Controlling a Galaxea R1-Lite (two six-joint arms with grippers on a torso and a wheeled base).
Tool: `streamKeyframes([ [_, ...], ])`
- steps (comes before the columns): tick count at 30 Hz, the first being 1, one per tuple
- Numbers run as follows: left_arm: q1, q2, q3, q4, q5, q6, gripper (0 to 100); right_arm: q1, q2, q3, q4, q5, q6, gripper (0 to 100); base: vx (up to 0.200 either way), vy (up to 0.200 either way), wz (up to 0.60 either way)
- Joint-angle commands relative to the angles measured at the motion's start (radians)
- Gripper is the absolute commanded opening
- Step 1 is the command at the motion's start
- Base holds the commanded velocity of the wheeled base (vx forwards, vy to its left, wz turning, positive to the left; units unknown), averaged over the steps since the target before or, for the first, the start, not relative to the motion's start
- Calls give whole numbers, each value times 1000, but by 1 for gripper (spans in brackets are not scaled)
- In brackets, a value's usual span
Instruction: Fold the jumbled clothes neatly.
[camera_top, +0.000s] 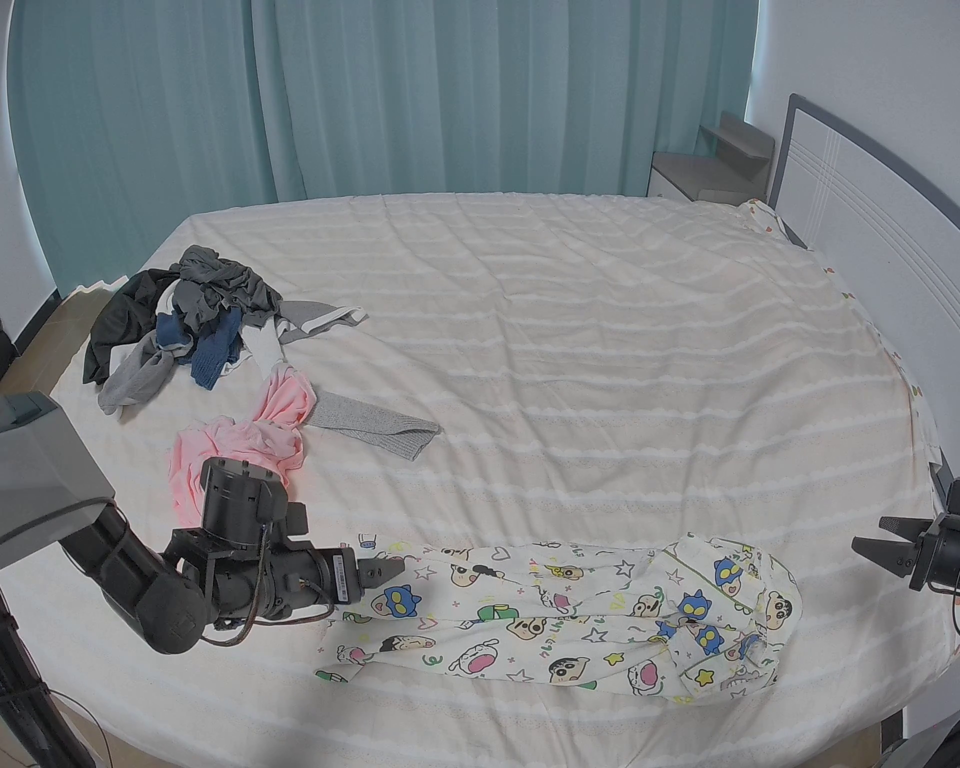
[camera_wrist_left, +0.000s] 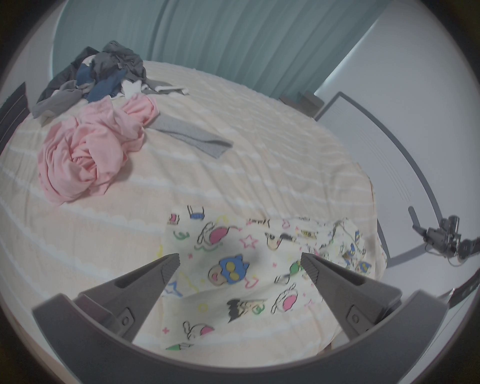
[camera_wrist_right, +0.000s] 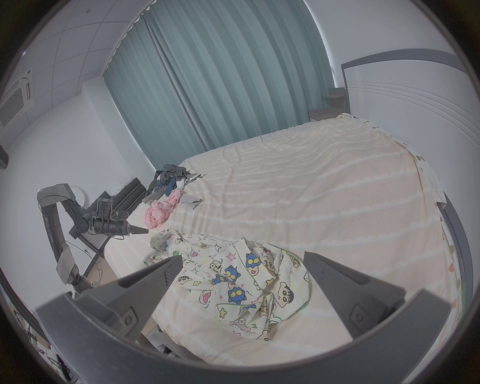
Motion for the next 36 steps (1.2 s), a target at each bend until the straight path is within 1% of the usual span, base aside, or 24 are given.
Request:
streamKeyframes([
  [1,21,51,35,-2,-13,33,100,0,3,3,-1,0,-1,100,0,0,0],
  [3,24,106,31,-6,-10,67,100,0,3,3,-1,0,-1,100,0,0,0],
  [6,28,149,20,-20,-8,81,100,0,3,3,-1,0,-1,100,0,0,0],
  [19,70,222,12,-35,15,81,100,1,5,9,-1,0,-1,100,0,0,0],
  [36,53,340,-51,-66,15,72,100,1,6,12,0,2,-1,100,0,0,0],
])
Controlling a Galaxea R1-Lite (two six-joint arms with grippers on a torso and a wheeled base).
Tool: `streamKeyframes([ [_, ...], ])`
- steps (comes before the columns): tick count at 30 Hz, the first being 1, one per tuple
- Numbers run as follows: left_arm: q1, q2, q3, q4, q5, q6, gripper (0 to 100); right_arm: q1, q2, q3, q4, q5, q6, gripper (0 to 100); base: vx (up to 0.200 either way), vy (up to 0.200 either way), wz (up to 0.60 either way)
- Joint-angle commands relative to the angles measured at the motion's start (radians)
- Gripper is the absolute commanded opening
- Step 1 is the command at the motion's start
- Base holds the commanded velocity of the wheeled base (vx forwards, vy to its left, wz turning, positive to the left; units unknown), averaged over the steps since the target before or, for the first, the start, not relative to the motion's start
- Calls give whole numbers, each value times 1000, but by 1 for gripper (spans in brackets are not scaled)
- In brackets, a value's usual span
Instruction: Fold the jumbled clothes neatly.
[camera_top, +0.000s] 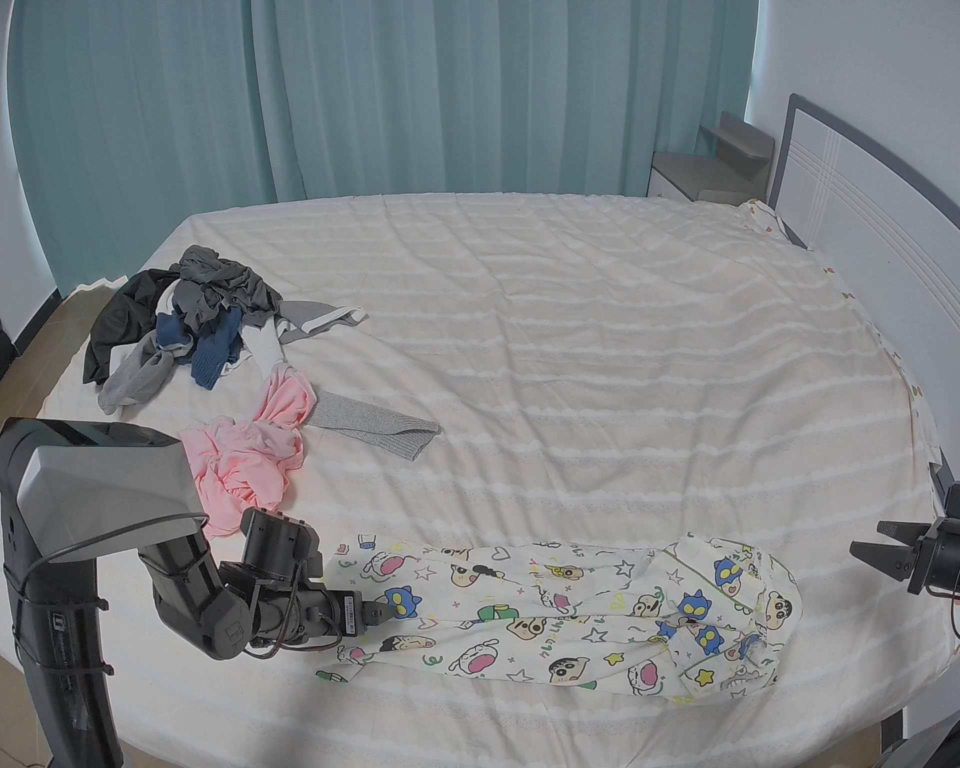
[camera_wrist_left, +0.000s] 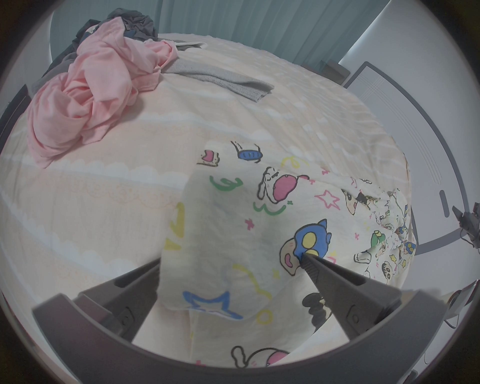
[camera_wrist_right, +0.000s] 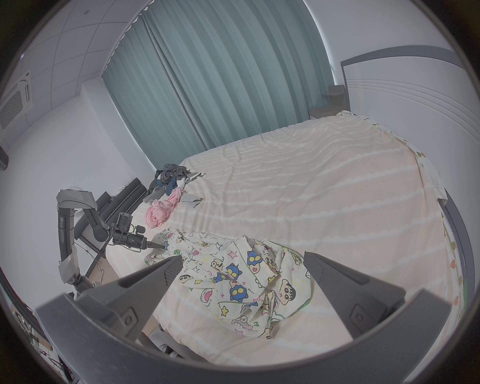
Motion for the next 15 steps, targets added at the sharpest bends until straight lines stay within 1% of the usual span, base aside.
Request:
streamKeyframes([
  [1,-11,33,-11,1,-3,-5,100,0,3,6,-2,0,-1,100,0,0,0],
  [9,-40,33,-29,-13,-3,-52,100,1,4,9,-2,0,-4,100,0,0,0],
  [15,-52,41,-29,-15,-5,-54,100,0,4,9,-2,0,-4,100,0,0,0],
])
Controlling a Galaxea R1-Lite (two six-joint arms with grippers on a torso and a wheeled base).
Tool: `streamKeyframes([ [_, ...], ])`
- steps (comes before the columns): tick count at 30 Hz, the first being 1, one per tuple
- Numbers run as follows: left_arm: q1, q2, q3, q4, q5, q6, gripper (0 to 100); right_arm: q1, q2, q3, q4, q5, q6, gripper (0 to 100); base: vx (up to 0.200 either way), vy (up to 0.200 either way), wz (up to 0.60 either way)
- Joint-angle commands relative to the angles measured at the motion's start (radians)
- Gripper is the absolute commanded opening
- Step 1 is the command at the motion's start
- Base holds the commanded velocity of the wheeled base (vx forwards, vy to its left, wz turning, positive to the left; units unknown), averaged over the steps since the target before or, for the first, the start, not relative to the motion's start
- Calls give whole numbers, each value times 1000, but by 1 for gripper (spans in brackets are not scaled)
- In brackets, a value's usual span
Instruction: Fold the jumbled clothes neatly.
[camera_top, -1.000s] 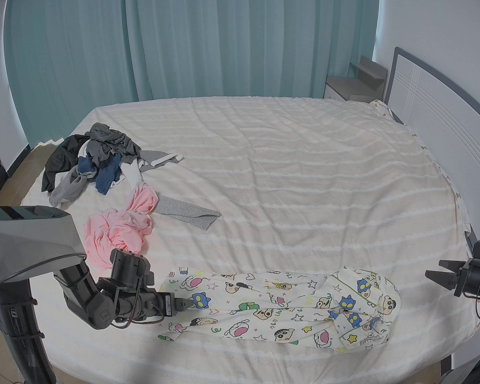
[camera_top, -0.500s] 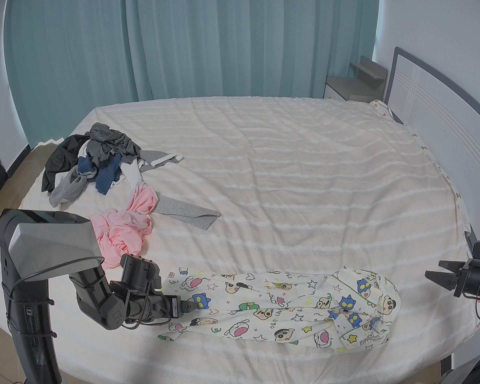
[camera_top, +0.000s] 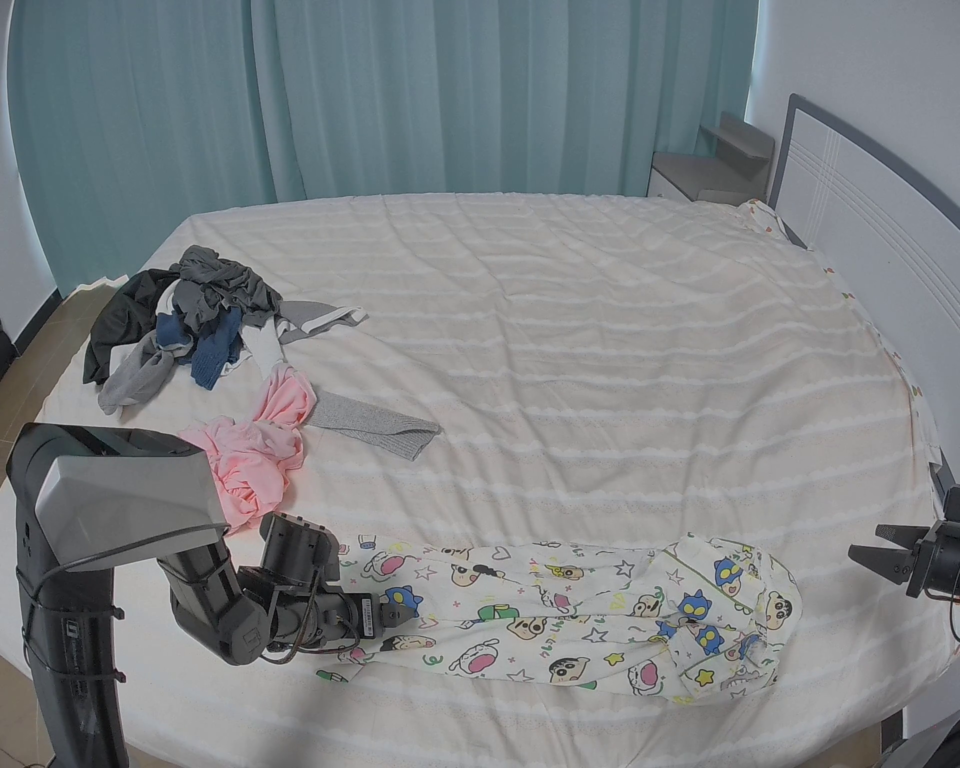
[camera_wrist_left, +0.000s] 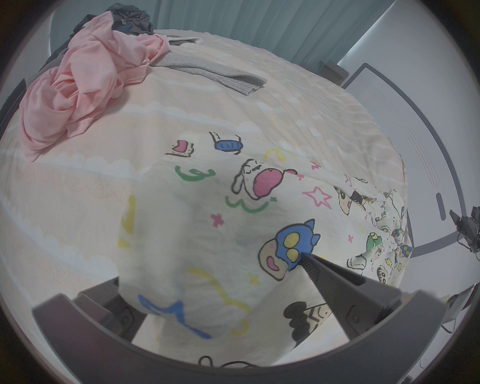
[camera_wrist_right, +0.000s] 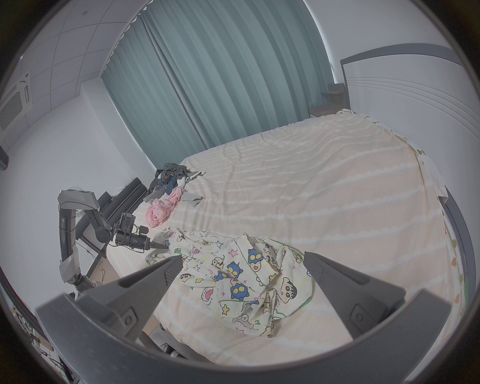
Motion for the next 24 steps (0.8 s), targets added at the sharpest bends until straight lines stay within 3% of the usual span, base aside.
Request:
streamKeyframes([
  [1,-9,7,-2,-1,-2,-1,100,1,2,0,-1,1,-1,100,0,0,0],
  [2,-9,7,0,-1,-2,-1,100,-1,3,0,-1,1,-1,100,0,0,0],
  [3,-11,7,-2,-1,-2,-2,0,1,5,0,-2,-1,-2,100,0,0,0],
  [15,-18,12,9,-1,0,-39,0,-1,5,0,-4,1,-2,100,0,0,0],
  [24,29,-13,35,-1,0,-37,0,-1,7,3,-16,1,-1,100,0,0,0],
])
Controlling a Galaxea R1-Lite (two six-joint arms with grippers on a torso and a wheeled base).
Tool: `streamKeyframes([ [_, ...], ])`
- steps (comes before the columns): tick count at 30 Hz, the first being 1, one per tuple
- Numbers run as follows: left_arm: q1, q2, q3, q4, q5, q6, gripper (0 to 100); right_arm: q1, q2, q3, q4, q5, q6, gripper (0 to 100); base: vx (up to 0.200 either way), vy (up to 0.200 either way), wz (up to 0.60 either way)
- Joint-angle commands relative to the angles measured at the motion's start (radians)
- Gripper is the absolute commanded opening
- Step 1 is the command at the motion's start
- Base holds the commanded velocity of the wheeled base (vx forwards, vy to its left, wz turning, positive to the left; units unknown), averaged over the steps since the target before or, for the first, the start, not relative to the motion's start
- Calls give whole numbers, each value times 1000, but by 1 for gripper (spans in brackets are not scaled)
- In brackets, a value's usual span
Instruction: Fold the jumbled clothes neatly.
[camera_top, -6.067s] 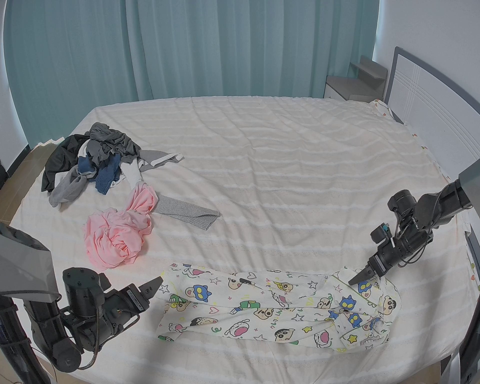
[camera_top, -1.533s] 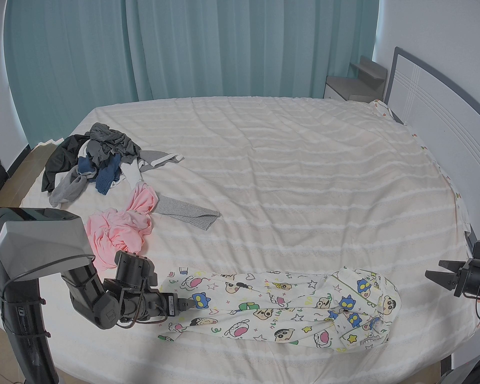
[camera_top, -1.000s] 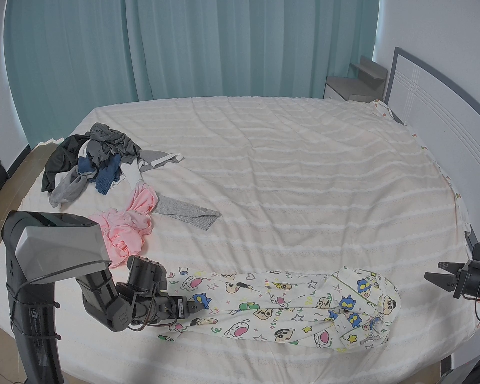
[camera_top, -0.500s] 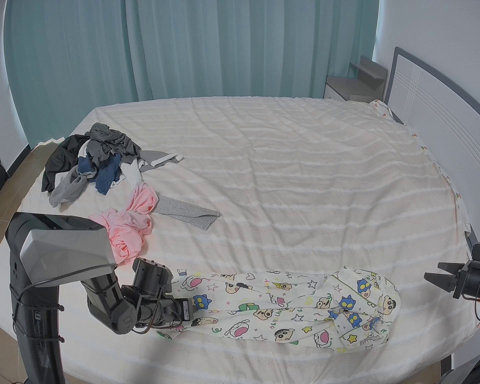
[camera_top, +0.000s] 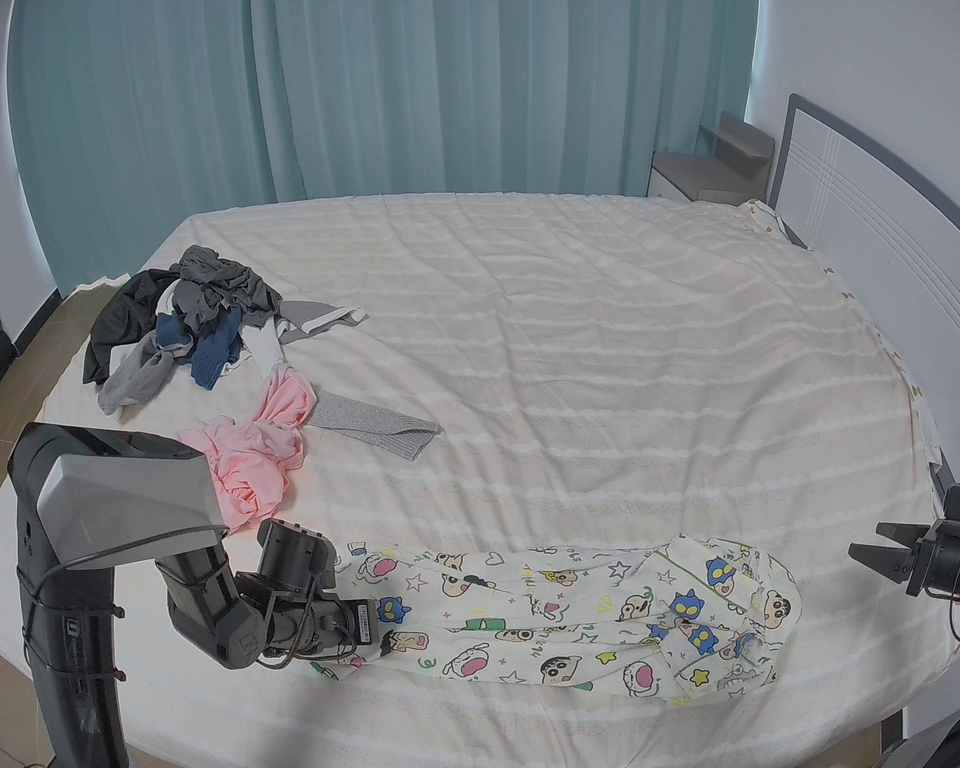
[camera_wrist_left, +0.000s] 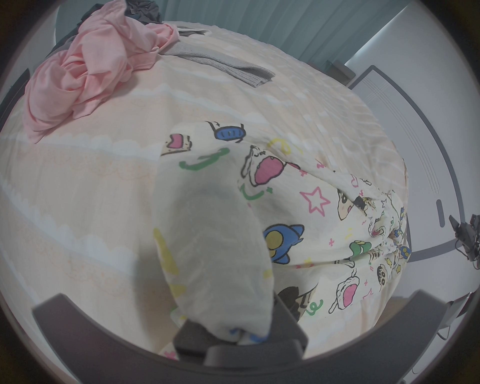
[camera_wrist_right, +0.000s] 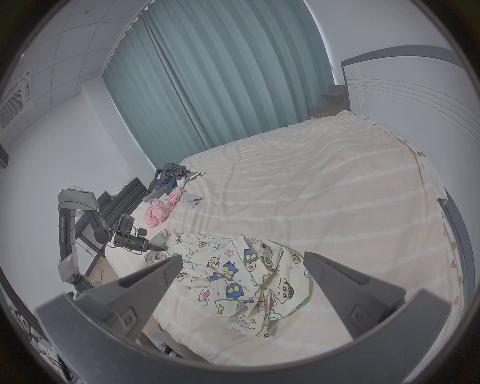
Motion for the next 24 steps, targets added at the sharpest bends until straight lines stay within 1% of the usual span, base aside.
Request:
streamKeyframes([
  [1,25,-28,16,0,1,-1,0,0,2,2,-3,1,0,100,0,0,0],
  [10,78,-128,68,0,-10,-4,0,0,0,2,-1,1,0,100,0,0,0],
  [16,128,-169,123,-5,-20,-3,0,0,0,2,-3,0,0,100,0,0,0],
  [19,159,-183,154,-28,-39,-3,0,0,0,2,-3,1,0,100,0,0,0],
  [22,208,-201,197,-77,-51,-1,0,0,-1,2,-3,0,0,100,0,0,0],
  [24,208,-201,197,-77,-51,-1,0,0,-1,2,-3,0,0,100,0,0,0],
])
